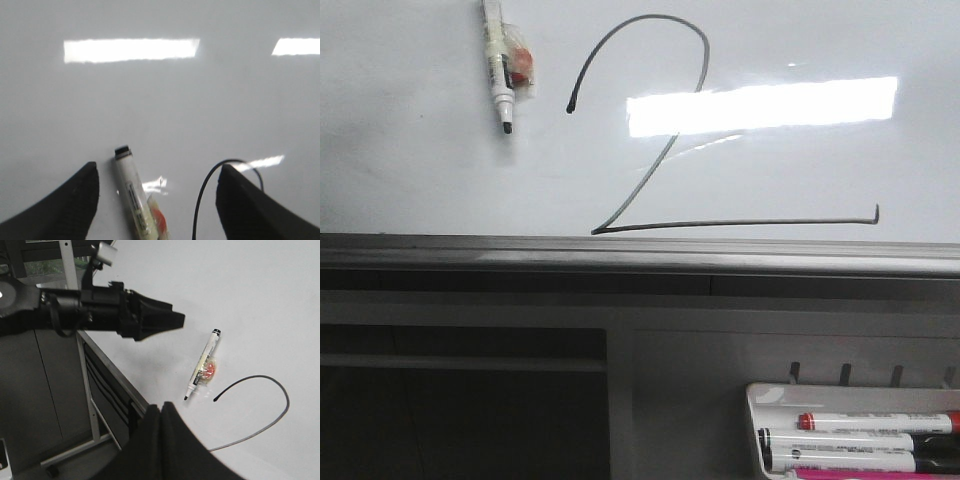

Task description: Write number 2 on whiteboard

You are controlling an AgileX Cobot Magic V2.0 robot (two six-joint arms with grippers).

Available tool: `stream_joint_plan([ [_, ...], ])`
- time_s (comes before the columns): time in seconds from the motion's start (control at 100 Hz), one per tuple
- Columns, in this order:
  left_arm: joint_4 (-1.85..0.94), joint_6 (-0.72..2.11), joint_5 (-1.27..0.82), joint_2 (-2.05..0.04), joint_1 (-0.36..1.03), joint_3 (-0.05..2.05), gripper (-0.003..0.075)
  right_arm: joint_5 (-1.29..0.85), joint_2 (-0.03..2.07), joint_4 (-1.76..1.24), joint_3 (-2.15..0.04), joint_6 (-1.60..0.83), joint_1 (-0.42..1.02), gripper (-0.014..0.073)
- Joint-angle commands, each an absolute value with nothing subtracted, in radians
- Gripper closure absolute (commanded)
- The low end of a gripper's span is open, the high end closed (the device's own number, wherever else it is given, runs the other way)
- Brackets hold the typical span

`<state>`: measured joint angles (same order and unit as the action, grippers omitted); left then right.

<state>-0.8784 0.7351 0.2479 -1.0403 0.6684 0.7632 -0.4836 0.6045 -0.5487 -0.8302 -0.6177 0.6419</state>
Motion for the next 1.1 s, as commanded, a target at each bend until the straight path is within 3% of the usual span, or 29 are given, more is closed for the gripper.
stream_joint_plan([
  [0.0, -0.871, 0.791, 0.242, -0.908, 0.669, 0.782, 0.0293, -0.494, 0.55, -0.488, -0.845, -0.617, 0.635, 0.0662],
  [0.09, -0.871, 0.823, 0.157, -0.77, 0.669, 0.748, 0.0407, -0.525, 0.455, -0.428, -0.799, -0.617, 0.635, 0.0662],
  [0.23, -0.871, 0.835, 0.056, -0.538, 0.669, 0.632, 0.0736, -0.523, 0.27, -0.281, -0.678, -0.6, 0.635, 0.0663],
  [0.58, -0.863, 0.84, 0.027, -0.141, 0.669, 0.319, 0.0741, -0.534, -0.031, -0.224, -0.452, -0.592, 0.635, 0.0665],
  [1.09, -0.863, 0.84, 0.029, -0.098, 0.669, 0.285, 0.0741, -0.546, -0.021, -0.224, -0.45, -0.592, 0.635, 0.0664],
])
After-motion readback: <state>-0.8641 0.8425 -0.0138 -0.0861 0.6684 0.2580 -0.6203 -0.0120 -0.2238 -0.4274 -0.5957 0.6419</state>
